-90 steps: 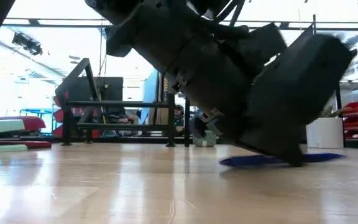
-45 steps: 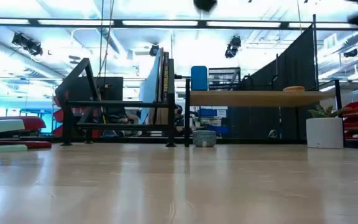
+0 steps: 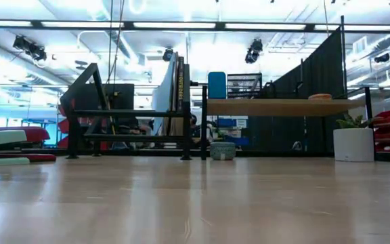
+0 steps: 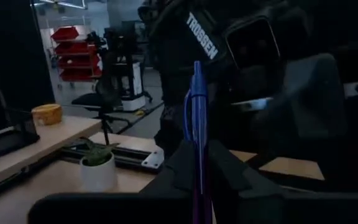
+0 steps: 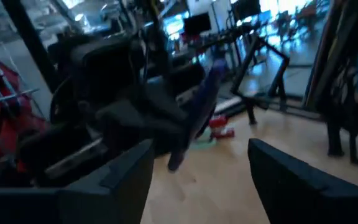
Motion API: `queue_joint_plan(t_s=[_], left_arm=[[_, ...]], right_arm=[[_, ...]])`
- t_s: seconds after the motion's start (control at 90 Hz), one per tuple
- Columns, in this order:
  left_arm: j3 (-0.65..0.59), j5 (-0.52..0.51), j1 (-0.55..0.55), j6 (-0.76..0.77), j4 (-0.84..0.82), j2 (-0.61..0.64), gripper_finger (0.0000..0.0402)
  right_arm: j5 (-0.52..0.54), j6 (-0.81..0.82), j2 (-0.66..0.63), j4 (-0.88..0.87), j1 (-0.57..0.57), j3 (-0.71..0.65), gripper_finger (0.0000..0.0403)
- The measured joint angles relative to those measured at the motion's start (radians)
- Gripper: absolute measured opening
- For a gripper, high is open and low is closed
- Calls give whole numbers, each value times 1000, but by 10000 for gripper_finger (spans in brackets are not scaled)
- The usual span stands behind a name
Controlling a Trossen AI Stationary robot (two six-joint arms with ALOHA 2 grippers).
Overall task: Stock shelves
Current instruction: Put the blue ball pen into the pen organizer on the shelf
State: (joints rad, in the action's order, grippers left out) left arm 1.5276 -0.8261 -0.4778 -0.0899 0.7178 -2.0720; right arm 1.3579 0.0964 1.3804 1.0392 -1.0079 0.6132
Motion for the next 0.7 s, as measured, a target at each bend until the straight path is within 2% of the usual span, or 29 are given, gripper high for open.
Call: queue_joint_plan(t_s=[0.133, 0.267, 0.389, 0.533, 0.7], left_arm=[[0, 5, -3, -17, 18, 0, 1], [0, 9, -3, -18, 18, 0, 1], [0, 9, -3, -33, 17, 0, 1], [1, 19, -7, -43, 20, 0, 2], [2, 26, -2, -59, 10, 1, 42]], right_arm=[[-124, -55, 0, 71, 57, 0, 221], [-242, -70, 0, 103, 101, 0, 187], [-255, -112, 1, 137, 110, 0, 127], [-255, -164, 1, 150, 96, 0, 28], [-222, -188, -20, 153, 93, 0, 13]])
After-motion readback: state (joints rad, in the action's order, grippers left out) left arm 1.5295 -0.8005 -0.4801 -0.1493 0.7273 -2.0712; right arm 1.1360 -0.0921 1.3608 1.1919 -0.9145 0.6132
